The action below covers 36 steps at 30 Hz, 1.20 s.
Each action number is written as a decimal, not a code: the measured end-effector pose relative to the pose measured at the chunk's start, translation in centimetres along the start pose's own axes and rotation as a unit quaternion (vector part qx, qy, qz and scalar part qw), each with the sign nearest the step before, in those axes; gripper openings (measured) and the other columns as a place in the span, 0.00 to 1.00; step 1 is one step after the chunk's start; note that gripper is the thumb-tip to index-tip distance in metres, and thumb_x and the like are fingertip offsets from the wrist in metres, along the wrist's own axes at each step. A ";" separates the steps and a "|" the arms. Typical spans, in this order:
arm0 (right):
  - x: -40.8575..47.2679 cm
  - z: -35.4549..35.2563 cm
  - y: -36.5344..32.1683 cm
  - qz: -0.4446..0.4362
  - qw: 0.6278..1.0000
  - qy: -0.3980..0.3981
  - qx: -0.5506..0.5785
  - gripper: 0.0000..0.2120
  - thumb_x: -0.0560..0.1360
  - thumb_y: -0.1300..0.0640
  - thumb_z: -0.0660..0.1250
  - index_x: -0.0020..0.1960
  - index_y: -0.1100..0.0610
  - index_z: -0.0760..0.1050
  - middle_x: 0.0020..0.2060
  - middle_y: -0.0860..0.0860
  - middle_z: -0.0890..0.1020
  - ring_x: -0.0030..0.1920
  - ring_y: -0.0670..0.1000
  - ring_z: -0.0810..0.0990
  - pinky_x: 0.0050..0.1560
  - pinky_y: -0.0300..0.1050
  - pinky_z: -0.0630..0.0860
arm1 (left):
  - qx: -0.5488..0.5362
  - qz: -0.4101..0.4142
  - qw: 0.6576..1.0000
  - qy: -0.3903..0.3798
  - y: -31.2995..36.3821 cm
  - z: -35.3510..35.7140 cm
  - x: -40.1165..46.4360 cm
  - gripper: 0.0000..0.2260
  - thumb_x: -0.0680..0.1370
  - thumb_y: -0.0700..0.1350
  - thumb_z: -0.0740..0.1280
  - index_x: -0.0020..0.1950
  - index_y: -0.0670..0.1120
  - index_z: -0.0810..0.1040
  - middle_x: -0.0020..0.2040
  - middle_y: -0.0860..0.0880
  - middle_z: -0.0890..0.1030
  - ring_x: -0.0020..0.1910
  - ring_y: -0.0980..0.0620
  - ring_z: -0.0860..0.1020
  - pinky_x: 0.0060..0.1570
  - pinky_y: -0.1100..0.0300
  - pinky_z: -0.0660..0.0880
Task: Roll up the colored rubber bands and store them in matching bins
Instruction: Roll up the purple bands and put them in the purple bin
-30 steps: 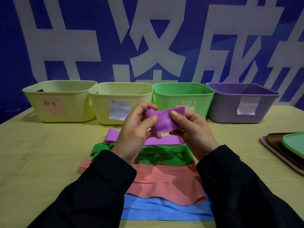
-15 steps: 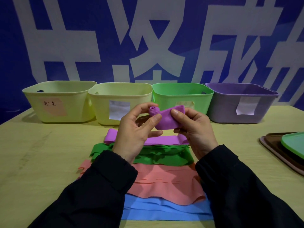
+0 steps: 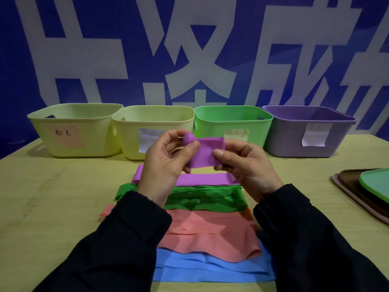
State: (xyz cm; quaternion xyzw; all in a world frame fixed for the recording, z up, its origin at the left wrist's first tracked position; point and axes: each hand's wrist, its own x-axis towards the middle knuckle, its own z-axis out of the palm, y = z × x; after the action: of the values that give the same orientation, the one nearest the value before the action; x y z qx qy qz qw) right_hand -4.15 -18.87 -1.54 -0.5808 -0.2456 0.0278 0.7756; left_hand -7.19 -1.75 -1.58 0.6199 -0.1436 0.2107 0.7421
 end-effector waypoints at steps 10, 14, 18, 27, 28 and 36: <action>0.1 0.3 0.6 -0.019 0.997 0.066 -0.037 0.07 0.69 0.58 0.73 0.44 0.59 0.82 0.35 0.53 0.83 0.30 0.49 0.76 0.35 0.38 0.77 | -0.018 -0.001 0.998 -0.054 -0.5 0.4 -0.5 0.10 0.79 0.42 0.65 0.56 0.54 0.81 0.52 0.48 0.79 0.44 0.50 0.78 0.36 0.57 0.77; 0.1 0.6 1.2 -0.034 0.995 0.063 -0.073 0.02 0.71 0.61 0.74 0.43 0.59 0.82 0.35 0.52 0.83 0.31 0.47 0.78 0.34 0.37 0.77 | -0.036 -0.004 0.997 -0.075 -0.6 0.7 -0.7 0.06 0.79 0.48 0.65 0.53 0.55 0.80 0.49 0.50 0.78 0.44 0.49 0.75 0.39 0.57 0.71; -0.1 0.7 1.2 -0.043 0.995 0.042 -0.076 0.07 0.68 0.56 0.73 0.44 0.59 0.81 0.34 0.50 0.84 0.33 0.46 0.80 0.35 0.38 0.78 | 0.040 0.037 0.996 -0.066 -0.4 0.8 -0.8 0.11 0.77 0.42 0.74 0.57 0.52 0.79 0.51 0.49 0.79 0.43 0.56 0.79 0.42 0.63 0.76; -0.2 0.6 0.4 -0.044 0.995 0.072 -0.054 0.07 0.66 0.58 0.75 0.43 0.58 0.80 0.32 0.48 0.82 0.30 0.43 0.77 0.32 0.36 0.73 | 0.027 0.026 0.998 -0.045 -0.9 0.6 -0.6 0.14 0.76 0.45 0.73 0.60 0.56 0.80 0.59 0.46 0.83 0.55 0.49 0.83 0.48 0.57 0.80; -0.2 0.6 0.4 -0.047 0.995 0.074 -0.056 0.08 0.67 0.59 0.75 0.43 0.59 0.80 0.32 0.48 0.82 0.30 0.43 0.76 0.32 0.36 0.73 | 0.021 0.029 0.998 -0.050 -0.9 0.6 -0.6 0.14 0.77 0.44 0.72 0.62 0.56 0.80 0.59 0.46 0.83 0.56 0.49 0.83 0.50 0.55 0.81; -0.2 0.7 0.3 0.022 0.998 0.047 -0.037 0.14 0.64 0.57 0.76 0.46 0.59 0.76 0.39 0.54 0.85 0.41 0.54 0.85 0.40 0.45 0.83 | -0.065 -0.038 0.993 -0.091 -0.7 0.6 -0.4 0.17 0.78 0.43 0.66 0.67 0.46 0.77 0.58 0.43 0.82 0.62 0.45 0.78 0.69 0.47 0.72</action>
State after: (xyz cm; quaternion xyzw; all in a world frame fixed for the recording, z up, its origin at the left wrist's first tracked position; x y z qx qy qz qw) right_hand -4.53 -18.23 -1.78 -0.6149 -0.1968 0.0087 0.7636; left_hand -7.17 -2.48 -2.25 0.5918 -0.2009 0.1153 0.7721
